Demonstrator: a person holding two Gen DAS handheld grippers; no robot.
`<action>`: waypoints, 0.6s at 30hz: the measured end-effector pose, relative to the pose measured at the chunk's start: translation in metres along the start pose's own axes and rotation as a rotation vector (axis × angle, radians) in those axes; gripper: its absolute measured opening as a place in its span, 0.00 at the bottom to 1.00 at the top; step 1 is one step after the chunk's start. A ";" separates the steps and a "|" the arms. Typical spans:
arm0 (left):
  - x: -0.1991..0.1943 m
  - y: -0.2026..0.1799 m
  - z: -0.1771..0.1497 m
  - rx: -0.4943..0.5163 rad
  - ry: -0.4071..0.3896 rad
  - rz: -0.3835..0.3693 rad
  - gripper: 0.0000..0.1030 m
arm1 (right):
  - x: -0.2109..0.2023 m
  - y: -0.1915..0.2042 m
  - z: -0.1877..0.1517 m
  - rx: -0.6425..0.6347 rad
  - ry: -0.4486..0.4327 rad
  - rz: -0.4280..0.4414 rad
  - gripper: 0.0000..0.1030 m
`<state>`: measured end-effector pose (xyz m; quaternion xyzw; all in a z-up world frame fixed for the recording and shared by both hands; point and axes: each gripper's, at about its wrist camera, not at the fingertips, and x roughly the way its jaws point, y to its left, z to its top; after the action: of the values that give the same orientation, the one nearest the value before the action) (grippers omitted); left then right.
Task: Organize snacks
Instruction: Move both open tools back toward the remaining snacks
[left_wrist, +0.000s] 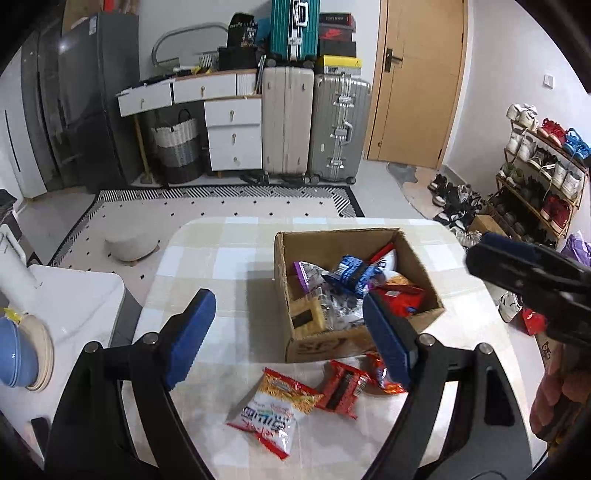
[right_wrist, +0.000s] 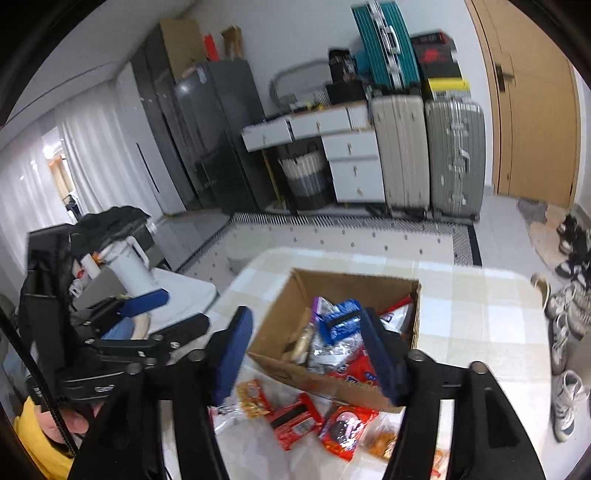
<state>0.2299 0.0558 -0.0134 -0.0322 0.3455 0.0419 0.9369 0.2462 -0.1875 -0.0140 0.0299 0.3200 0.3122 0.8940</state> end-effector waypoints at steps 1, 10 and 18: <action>-0.010 -0.001 -0.002 0.001 -0.011 0.002 0.79 | -0.015 0.007 -0.002 -0.014 -0.030 0.005 0.66; -0.100 -0.019 -0.038 0.025 -0.126 -0.002 0.85 | -0.112 0.045 -0.037 -0.044 -0.192 0.040 0.67; -0.164 -0.026 -0.084 0.050 -0.195 0.014 0.95 | -0.169 0.077 -0.080 -0.070 -0.291 0.022 0.86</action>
<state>0.0538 0.0129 0.0301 -0.0022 0.2538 0.0427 0.9663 0.0556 -0.2347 0.0357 0.0470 0.1755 0.3255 0.9279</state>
